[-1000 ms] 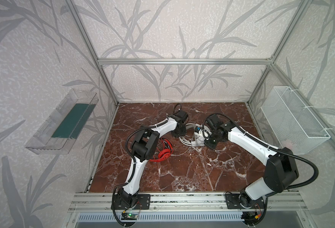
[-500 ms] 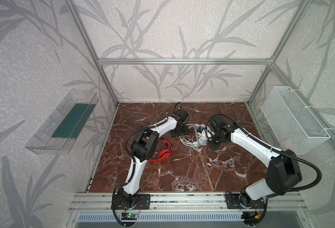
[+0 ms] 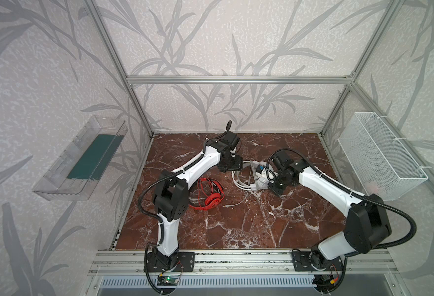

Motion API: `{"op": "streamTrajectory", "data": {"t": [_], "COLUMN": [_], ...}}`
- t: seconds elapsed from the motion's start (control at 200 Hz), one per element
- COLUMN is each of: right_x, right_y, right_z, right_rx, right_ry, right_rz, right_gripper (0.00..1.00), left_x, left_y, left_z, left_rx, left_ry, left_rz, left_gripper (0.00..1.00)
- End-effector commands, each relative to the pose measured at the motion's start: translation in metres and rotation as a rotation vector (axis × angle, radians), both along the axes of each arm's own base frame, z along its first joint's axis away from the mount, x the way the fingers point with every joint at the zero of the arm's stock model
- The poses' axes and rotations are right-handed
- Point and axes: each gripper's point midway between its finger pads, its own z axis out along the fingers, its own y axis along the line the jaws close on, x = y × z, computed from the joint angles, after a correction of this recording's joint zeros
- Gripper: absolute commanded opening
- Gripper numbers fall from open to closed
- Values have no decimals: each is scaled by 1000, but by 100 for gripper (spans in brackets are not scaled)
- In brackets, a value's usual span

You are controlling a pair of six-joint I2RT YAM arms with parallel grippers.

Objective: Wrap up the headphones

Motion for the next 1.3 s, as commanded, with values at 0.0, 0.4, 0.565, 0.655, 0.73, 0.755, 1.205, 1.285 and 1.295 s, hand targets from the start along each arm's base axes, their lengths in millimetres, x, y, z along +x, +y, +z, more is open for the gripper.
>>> {"op": "streamTrajectory", "data": {"t": [0.0,0.4,0.565,0.655,0.73,0.755,1.205,1.285,1.295], "right_x": [-12,-34,-41,-47,-52,-54,-54,-55,-55], "right_y": [10,23,27,31,34,36,31,28,28], "right_z": [16,9,0,-7,-14,-17,-54,-56,-56], "right_rx": [90,187,218,232,232,232,141,124,123], "right_ry": [47,166,223,249,266,272,329,328,329], "right_rz": [-28,-119,-192,-220,-234,-235,-360,-374,-375], "right_gripper": [0,0,0,0,0,0,11,17,17], "left_x": [-44,-109,-120,-122,-122,-122,-134,-136,-136], "left_y": [4,-6,-6,-5,-5,-5,-38,-48,-49], "left_z": [-19,-49,-65,-78,-88,-91,-106,-102,-102], "left_rx": [0,55,120,134,144,144,8,-39,-45], "left_ry": [144,289,324,353,372,380,479,490,491], "left_rz": [-136,-355,-404,-396,-389,-387,-416,-427,-429], "left_gripper": [65,59,58,55,53,53,43,43,43]}}
